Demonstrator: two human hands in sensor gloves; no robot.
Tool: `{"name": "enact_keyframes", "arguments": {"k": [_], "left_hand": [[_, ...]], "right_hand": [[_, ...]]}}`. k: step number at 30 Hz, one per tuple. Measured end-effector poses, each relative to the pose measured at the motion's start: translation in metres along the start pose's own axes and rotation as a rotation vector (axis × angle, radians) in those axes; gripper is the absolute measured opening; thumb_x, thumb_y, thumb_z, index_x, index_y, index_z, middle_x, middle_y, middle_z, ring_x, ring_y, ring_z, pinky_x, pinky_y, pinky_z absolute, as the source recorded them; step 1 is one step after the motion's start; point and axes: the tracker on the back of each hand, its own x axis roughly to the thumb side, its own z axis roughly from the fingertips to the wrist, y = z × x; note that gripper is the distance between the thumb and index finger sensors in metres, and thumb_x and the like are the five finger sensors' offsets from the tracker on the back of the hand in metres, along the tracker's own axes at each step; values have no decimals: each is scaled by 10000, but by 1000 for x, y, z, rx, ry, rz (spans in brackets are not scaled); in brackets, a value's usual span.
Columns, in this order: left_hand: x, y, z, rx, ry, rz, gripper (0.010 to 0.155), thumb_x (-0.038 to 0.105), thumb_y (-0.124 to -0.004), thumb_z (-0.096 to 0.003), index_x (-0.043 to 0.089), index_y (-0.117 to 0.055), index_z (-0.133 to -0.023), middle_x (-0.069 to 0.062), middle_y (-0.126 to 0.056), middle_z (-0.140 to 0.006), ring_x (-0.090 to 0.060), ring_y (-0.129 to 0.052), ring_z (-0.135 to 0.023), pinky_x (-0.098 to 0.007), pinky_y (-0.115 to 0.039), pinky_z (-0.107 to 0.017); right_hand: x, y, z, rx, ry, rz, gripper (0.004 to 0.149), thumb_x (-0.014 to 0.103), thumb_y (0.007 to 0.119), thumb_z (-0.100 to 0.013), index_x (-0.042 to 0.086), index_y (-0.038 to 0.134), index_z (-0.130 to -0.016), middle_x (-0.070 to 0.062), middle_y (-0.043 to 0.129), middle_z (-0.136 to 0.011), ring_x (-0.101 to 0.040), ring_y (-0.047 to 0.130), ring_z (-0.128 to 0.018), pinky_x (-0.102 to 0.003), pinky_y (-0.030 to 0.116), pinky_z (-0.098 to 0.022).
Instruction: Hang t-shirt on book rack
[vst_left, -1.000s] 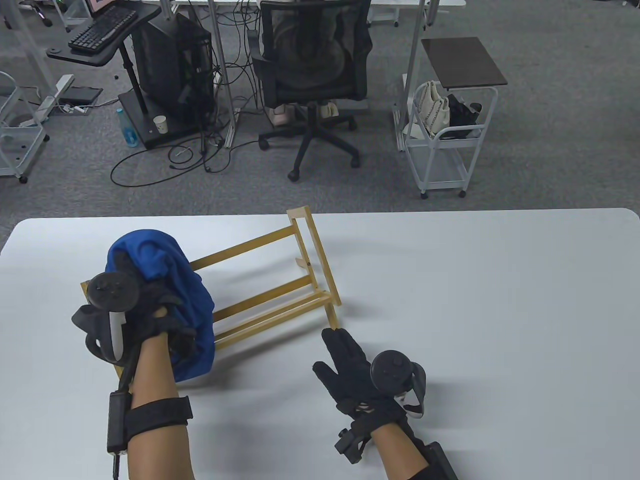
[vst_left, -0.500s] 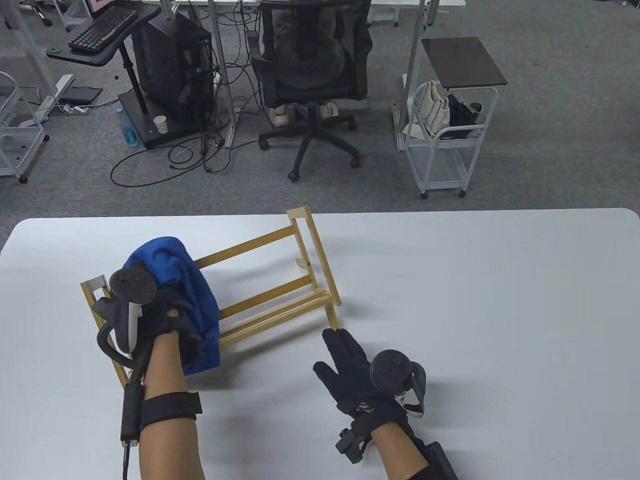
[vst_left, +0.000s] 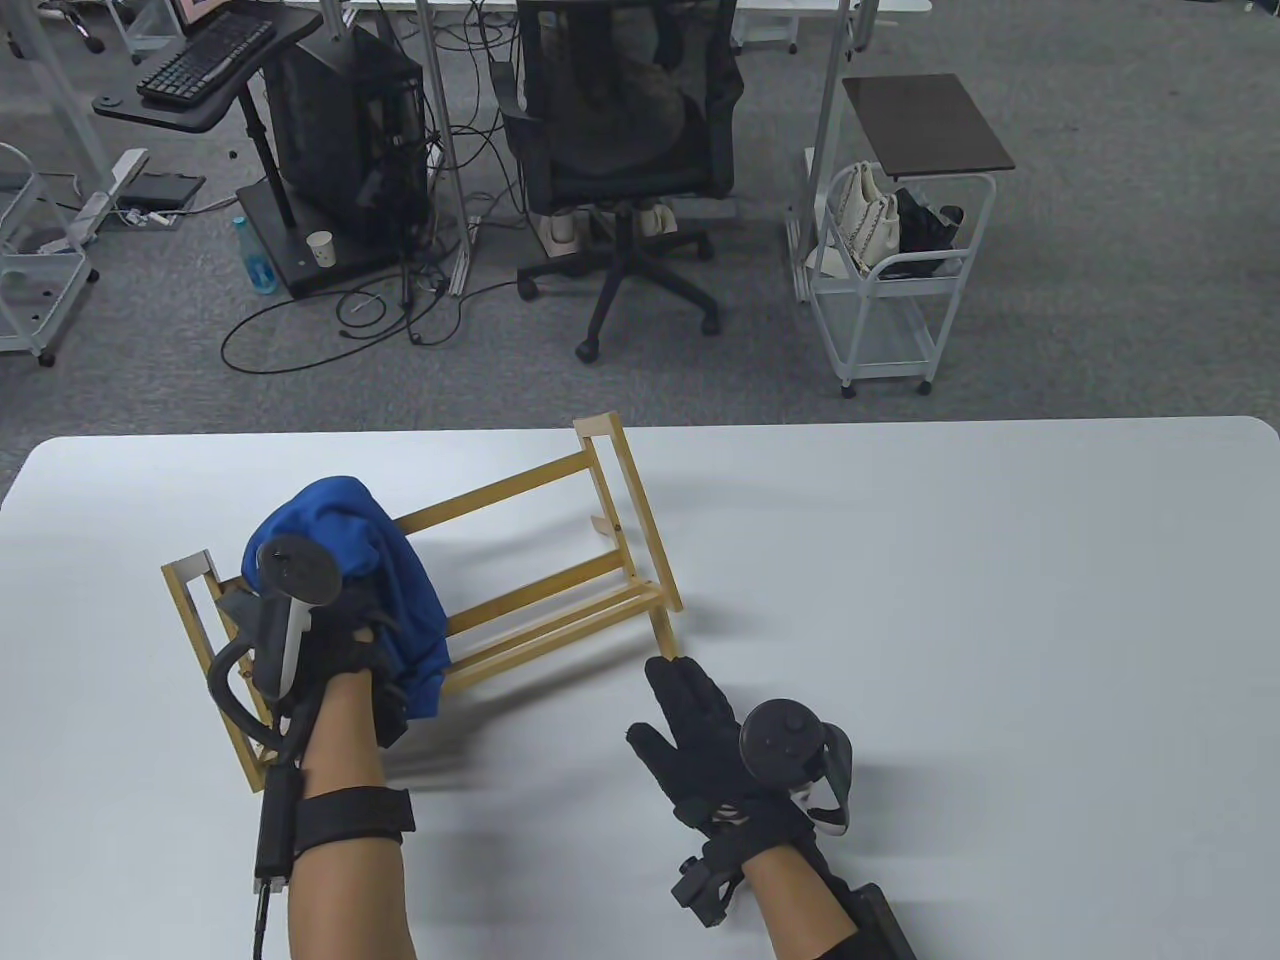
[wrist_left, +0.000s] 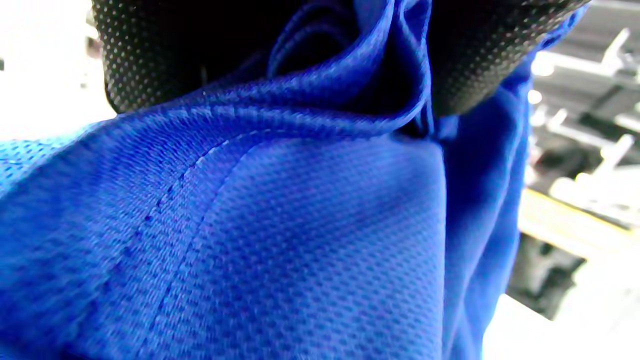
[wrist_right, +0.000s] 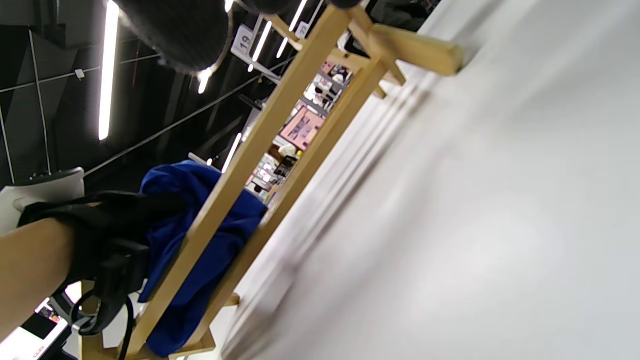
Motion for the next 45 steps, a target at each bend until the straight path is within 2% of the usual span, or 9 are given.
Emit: {"name": "enact_keyframes", "arguments": {"k": [14, 18, 23, 26, 29, 34, 41, 45], "left_hand": [[-6, -11, 8, -55, -21, 66, 809, 635, -732, -572, 308, -269, -1149, -121, -732, -1070, -363, -923, -840, -507, -816, -604], [-9, -13, 11, -98, -54, 87, 842, 648, -716, -574, 289, -216, -1148, -150, -675, -1100, -391, -881, -878, -526, -790, -624], [-13, -10, 18, -134, -113, 209, 851, 641, -707, -582, 296, -173, -1147, -210, -558, -1137, -448, -777, -943, -576, -717, -661], [-15, -6, 23, -130, -158, 205, 841, 641, -698, -586, 300, -175, -1149, -220, -518, -1148, -461, -736, -967, -587, -698, -671], [-14, -4, 31, -56, -210, 195, 779, 622, -702, -584, 322, -270, -1159, -219, -486, -1159, -475, -682, -997, -602, -678, -677], [-7, -4, 45, -30, -318, 120, 771, 621, -696, -586, 324, -277, -1160, -226, -431, -1172, -494, -604, -1033, -627, -630, -694], [10, -4, 70, -15, -490, 23, 765, 628, -690, -588, 335, -281, -1165, -208, -407, -1192, -500, -509, -1072, -658, -548, -720], [23, -12, 92, -13, -645, -5, 750, 627, -693, -586, 347, -312, -1168, -183, -443, -1201, -486, -478, -1096, -676, -502, -731]], "right_hand": [[-1, -2, 0, -10, -4, 2, 656, 447, 703, -618, 240, 386, -1154, -246, 305, -1146, -524, 321, -1053, -751, 403, -679], [-1, -4, 1, -17, 0, -8, 656, 448, 703, -618, 241, 387, -1154, -247, 305, -1147, -523, 319, -1054, -752, 405, -678], [-3, -12, 1, -43, 31, -30, 657, 451, 701, -619, 235, 388, -1154, -246, 309, -1146, -517, 323, -1056, -752, 408, -676], [-3, -18, 3, -65, 38, -57, 659, 449, 701, -619, 229, 387, -1155, -250, 309, -1144, -521, 321, -1053, -751, 408, -674], [-1, -19, 4, -66, 37, -55, 657, 449, 701, -621, 224, 392, -1155, -252, 310, -1143, -523, 321, -1051, -751, 410, -674], [7, -23, 5, -74, 28, -38, 655, 450, 702, -622, 223, 399, -1156, -254, 308, -1144, -523, 318, -1053, -753, 406, -674], [22, -40, 13, -186, 76, 152, 653, 453, 714, -618, 210, 432, -1154, -247, 350, -1145, -518, 362, -1051, -752, 416, -676], [22, -54, 18, -221, 108, 219, 651, 449, 722, -617, 207, 443, -1152, -243, 349, -1146, -515, 339, -1059, -753, 403, -680]]}}
